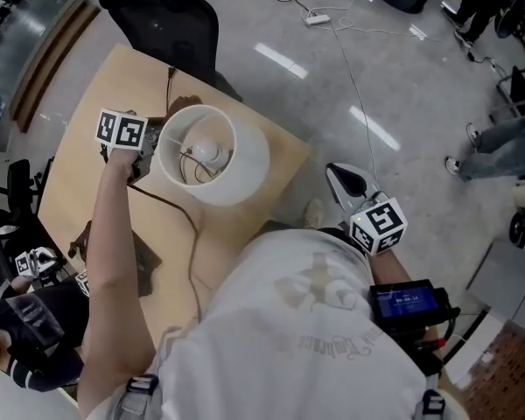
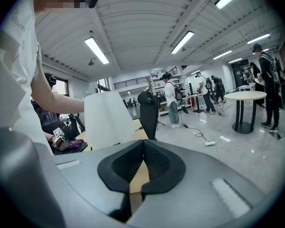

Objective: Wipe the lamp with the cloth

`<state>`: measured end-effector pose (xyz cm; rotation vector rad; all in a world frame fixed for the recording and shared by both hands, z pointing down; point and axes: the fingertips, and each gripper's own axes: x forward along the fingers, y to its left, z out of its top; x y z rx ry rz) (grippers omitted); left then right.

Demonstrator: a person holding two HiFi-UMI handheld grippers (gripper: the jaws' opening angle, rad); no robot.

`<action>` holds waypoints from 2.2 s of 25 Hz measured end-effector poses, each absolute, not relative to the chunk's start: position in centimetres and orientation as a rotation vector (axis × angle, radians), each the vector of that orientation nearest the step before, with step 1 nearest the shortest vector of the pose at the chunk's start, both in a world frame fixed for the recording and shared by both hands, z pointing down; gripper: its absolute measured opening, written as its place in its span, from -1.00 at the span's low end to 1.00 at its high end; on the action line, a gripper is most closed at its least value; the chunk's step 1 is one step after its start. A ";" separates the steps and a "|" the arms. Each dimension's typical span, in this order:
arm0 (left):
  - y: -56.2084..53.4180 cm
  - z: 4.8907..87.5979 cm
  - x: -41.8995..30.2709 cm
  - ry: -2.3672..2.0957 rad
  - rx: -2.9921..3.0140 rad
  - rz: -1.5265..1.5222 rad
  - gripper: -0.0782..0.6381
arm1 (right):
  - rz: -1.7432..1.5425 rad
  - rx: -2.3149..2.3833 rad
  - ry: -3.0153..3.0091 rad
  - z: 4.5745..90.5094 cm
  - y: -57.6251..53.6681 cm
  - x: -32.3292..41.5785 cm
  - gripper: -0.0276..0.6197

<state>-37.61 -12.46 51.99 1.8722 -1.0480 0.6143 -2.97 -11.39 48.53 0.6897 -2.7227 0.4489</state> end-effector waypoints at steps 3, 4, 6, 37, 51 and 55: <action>-12.5 53.2 -38.2 -1.061 1.868 0.657 -0.45 | 0.459 0.693 -2.718 49.0 -11.2 -2.6 -0.87; -12.6 53.1 -38.4 -1.071 1.875 0.681 -0.45 | 0.461 0.693 -2.719 49.0 -11.2 -2.6 -0.87; -13.1 51.7 -38.8 -1.094 1.899 0.694 -0.45 | 0.461 0.696 -2.723 49.0 -11.3 -2.6 -0.87; -17.8 47.3 -30.9 -0.422 2.065 1.089 -0.43 | 0.536 0.925 -2.674 50.9 -12.7 3.5 -0.87; -20.7 51.1 -28.1 -0.429 2.180 1.138 -0.42 | 0.570 1.016 -2.621 51.5 -14.0 7.2 -0.87; -22.6 47.9 -27.0 -0.489 2.279 1.126 -0.42 | 0.572 0.966 -2.645 52.9 -16.1 7.2 -0.87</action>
